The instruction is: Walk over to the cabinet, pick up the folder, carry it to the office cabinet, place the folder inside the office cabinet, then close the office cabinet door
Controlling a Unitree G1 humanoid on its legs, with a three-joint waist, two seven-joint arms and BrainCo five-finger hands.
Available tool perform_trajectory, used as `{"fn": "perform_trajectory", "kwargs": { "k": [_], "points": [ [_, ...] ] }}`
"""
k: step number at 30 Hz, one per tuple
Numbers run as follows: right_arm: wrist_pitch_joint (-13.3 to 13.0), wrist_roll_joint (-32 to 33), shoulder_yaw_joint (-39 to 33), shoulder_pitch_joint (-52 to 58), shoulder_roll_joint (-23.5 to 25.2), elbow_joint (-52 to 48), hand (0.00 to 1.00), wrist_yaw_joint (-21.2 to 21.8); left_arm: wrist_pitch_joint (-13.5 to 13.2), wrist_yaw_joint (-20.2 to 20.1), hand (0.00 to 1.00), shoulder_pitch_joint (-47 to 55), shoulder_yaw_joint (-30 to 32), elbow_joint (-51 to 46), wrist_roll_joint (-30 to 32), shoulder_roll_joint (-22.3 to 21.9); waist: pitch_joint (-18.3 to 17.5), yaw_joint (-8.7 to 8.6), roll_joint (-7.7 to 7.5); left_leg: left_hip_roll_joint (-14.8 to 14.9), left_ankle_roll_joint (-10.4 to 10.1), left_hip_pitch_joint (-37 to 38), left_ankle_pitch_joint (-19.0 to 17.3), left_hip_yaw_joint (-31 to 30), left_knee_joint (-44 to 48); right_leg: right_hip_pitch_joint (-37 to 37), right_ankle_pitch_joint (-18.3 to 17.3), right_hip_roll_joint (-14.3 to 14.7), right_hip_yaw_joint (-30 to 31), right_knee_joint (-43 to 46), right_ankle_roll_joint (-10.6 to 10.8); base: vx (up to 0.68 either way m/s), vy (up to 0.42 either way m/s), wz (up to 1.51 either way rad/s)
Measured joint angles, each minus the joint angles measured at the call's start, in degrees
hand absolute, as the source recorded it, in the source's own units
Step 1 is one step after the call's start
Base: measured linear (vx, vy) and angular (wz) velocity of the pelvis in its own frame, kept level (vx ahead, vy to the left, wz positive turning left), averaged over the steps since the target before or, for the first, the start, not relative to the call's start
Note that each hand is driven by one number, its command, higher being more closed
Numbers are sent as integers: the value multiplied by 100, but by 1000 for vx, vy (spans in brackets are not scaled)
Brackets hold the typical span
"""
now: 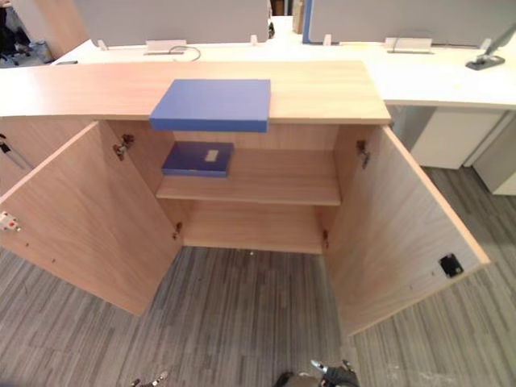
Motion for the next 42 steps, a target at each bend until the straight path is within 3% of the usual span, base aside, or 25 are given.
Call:
{"fn": "perform_trajectory", "kwargs": {
  "k": [6, 8, 10, 11, 12, 13, 16, 17, 18, 19, 21, 22, 26, 34, 40, 42],
  "points": [
    [-4, 4, -123, 153, 124, -124, 0, -4, 28, -5, 0, 84, 19, -67, 47, -3, -200, -3, -25, 252, -105, -62, -234, -63, 161, 319, 61, 367, -140, -614, 96, 91, -14, 7],
    [-12, 5, -216, 132, 167, -84, 0, -12, 27, -8, 0, 83, -19, -65, 41, 45, -242, 11, -39, 337, -199, -419, -592, -17, 1079, 433, 56, 447, -126, -782, 86, 154, 4, 3],
    [-15, 4, -137, 77, 183, 36, 0, -24, 32, -9, 0, 27, -15, -60, 28, 184, -179, 50, -172, 605, -342, -1337, -745, 4, 3425, 799, 175, 478, -60, -991, 75, 168, -6, -11],
    [-16, 5, -106, 74, 172, 41, 0, -39, 32, -8, 0, 39, -15, -61, 8, 182, -163, 69, -151, 712, -372, -1542, -776, 27, 3970, 916, 194, 507, -40, -1025, 47, 251, 6, -31],
    [-19, 4, 29, 63, 147, 88, 0, -56, 31, -9, 0, 87, -10, -65, -63, 197, -156, 118, -167, 864, -257, -1783, -844, 98, 4641, 1120, 198, 528, 48, -1088, 41, 229, 30, -43],
    [-18, 6, 44, 31, 150, 127, 0, -61, 31, -9, 0, 102, -26, -64, -77, 209, -160, 160, -189, 906, -200, -1906, -894, 167, 4743, 1194, 201, 500, 179, -1102, 41, 285, 93, -67],
    [-21, 5, 34, -274, 177, 364, 0, -100, 25, -7, 0, 141, -186, -57, -94, 269, -118, 264, -220, 767, -143, -2139, -972, 133, 3460, 1225, 243, 192, 617, -1002, 118, 207, 197, -73],
    [-22, 3, 48, -302, 200, 367, 0, -100, 19, -1, 0, 133, -204, -61, -84, 256, -118, 279, -214, 664, -105, -2105, -700, -74, 2517, 1229, 269, 58, 761, -968, 234, 264, 378, -60],
    [-22, 3, 48, -302, 201, 367, 0, -100, 19, -1, 0, 133, -211, -62, -80, 252, -125, 279, -207, 655, -93, -2095, -621, -114, 2365, 1232, 268, 42, 773, -967, 258, 286, 404, -42],
    [-11, 3, 89, -298, 256, 367, 0, -95, 12, -1, 0, 136, -229, -53, -57, 346, -126, 282, -275, 413, -89, -1902, 255, -180, 1692, 1281, 287, -124, 915, -1065, 597, 194, 278, -14],
    [-9, -5, 187, -285, 351, 343, 0, -92, -39, 5, 0, 96, -270, -119, -46, 462, -139, 262, -536, 58, 16, -1766, 378, -148, 1257, 1260, 365, -335, 881, -1256, 592, 212, 240, 15],
    [-3, -15, 193, -287, 367, 339, 0, -91, -33, 5, 0, 31, -268, -112, -39, 492, -138, 259, -581, -115, 51, -1698, 402, -121, 1131, 1287, 416, -459, 872, -1312, 583, 219, 254, 26],
    [-4, -22, 252, -331, 366, 202, 0, -74, -36, 5, 0, 21, -302, -113, 19, 458, -192, 307, -563, -313, 181, -1406, 494, 21, 677, 1326, 707, -617, 881, -1418, 780, 113, 130, -10],
    [16, -220, 235, -99, 341, 202, 0, -77, -36, 7, 0, 38, -282, 48, 44, 413, -238, 275, -444, -393, 115, -800, 1093, 183, -591, 1296, 804, -572, 929, -1595, 774, -8, -4, -15],
    [30, -222, 277, -93, 274, 204, 0, -35, -37, -3, 0, 70, -239, 94, 17, 391, -244, 250, -384, -600, 128, -730, 1086, 185, -671, 1312, 815, -763, 946, -1585, 799, -56, 56, 0],
    [34, -221, 299, -108, 273, 205, 0, 19, -42, -90, 0, 90, -287, 95, -360, 395, -242, 236, -377, -667, 168, -731, 1058, 179, -681, 1315, 832, -816, 957, -1617, 828, -51, 57, 0]
  ]
}}
